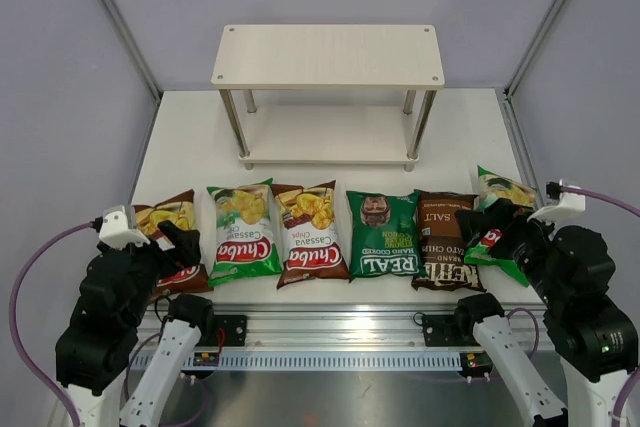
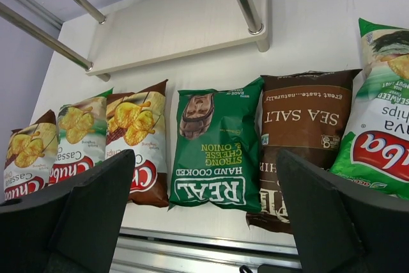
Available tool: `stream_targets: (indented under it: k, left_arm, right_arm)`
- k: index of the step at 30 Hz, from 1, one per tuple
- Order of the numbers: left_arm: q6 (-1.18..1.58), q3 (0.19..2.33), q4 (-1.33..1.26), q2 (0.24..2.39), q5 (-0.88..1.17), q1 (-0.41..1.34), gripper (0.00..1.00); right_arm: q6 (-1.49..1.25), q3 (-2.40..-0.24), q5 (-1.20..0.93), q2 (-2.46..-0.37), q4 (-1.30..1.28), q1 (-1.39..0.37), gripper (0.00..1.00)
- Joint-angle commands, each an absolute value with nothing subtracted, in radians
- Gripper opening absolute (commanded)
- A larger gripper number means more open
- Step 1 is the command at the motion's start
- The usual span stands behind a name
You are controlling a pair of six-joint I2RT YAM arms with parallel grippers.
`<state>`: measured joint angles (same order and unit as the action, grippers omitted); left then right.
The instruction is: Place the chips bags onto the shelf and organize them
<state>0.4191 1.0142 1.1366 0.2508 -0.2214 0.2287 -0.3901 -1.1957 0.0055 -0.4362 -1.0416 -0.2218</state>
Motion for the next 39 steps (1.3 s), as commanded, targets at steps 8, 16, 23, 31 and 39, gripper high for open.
stream_targets:
  k: [8,16,23,31,39]
  left_arm:
    - [0.443,1.000,1.063,0.330,-0.155,0.233,0.99]
    - [0.600,0.917,0.957,0.570,-0.132,0.232,0.99]
    - [0.747,0.740,0.694,0.705,-0.164,0.224,0.99]
    - [0.775,0.569,0.451,0.880,-0.081,0.167,0.98]
    - [0.906,0.394,0.359,0.881,-0.100,0.141,0.89]
  right_arm:
    - [-0.394,-1.121,-0.198,-0.440,-0.925,-0.227,1.00]
    - [-0.410,-1.075,-0.318,-0.430,-0.888,-0.229,1.00]
    - [-0.407,-1.068,-0.351,-0.408,-0.868,-0.227,0.99]
    - [-0.410,-1.046,-0.433,-0.417,-0.828,-0.229,0.99]
    - [-0.436,-0.997,-0.460,-0.410,-0.785,-0.227,0.99]
